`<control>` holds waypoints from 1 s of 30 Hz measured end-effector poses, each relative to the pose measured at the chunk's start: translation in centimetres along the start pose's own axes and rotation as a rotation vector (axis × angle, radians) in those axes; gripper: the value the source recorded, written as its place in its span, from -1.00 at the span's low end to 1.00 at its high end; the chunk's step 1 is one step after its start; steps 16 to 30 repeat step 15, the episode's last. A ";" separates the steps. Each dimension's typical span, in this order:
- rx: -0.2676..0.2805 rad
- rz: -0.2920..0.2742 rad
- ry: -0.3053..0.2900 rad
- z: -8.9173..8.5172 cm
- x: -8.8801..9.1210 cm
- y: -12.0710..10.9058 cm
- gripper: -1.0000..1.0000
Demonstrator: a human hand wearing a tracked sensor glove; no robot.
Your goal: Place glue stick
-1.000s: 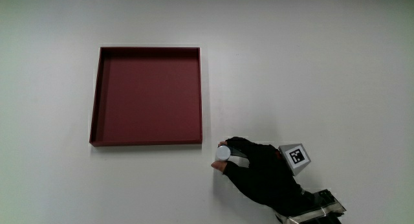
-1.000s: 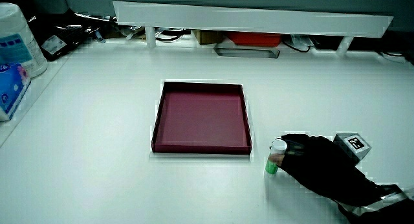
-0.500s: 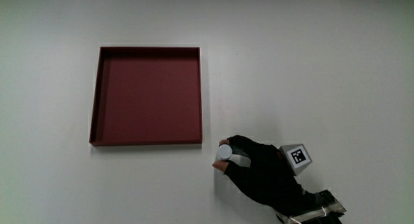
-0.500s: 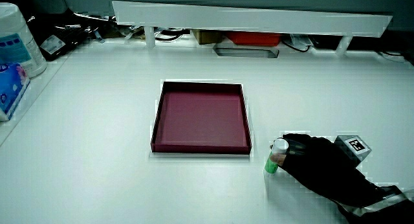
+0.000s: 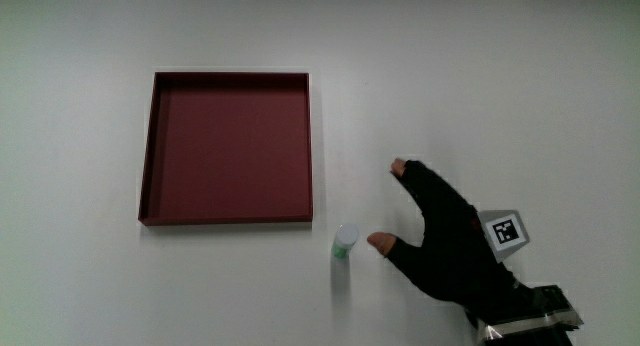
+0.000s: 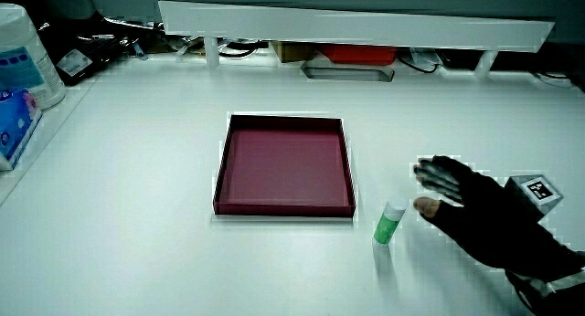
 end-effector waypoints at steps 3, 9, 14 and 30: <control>-0.010 -0.187 -0.161 1.2 -0.7 0.5 -1.00; 0.066 -0.376 -0.646 2.4 3.9 2.7 -1.00; 0.024 -0.520 -0.657 2.6 8.5 2.7 -1.00; 0.022 -0.525 -0.663 2.5 8.3 2.5 -1.00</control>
